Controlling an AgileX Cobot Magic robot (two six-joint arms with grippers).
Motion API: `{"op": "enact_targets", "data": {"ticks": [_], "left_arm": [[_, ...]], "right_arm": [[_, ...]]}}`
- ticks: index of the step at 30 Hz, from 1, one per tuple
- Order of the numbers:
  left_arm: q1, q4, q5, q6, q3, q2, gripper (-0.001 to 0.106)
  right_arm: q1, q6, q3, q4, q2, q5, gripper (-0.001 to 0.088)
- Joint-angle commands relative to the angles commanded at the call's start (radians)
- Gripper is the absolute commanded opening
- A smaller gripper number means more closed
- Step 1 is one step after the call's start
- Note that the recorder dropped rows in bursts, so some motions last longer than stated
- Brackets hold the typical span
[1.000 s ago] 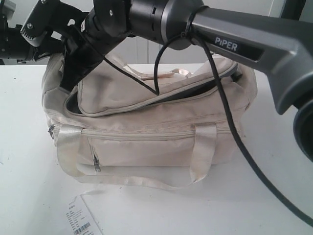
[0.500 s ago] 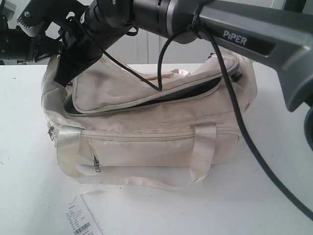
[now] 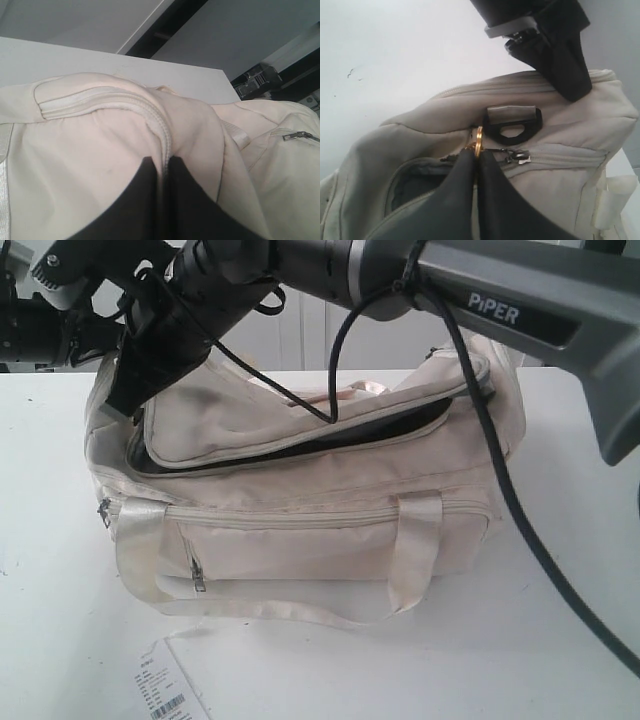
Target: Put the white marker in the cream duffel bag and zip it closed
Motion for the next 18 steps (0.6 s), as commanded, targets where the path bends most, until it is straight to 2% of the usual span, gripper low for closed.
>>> {"op": "enact_targets", "data": {"ticks": [18], "left_arm": [[0.0, 0.0, -0.006, 0.0, 0.0, 0.0, 0.0]], "right_arm": [[0.021, 0.0, 0.0, 0.043, -0.017, 0.062, 0.0]]}}
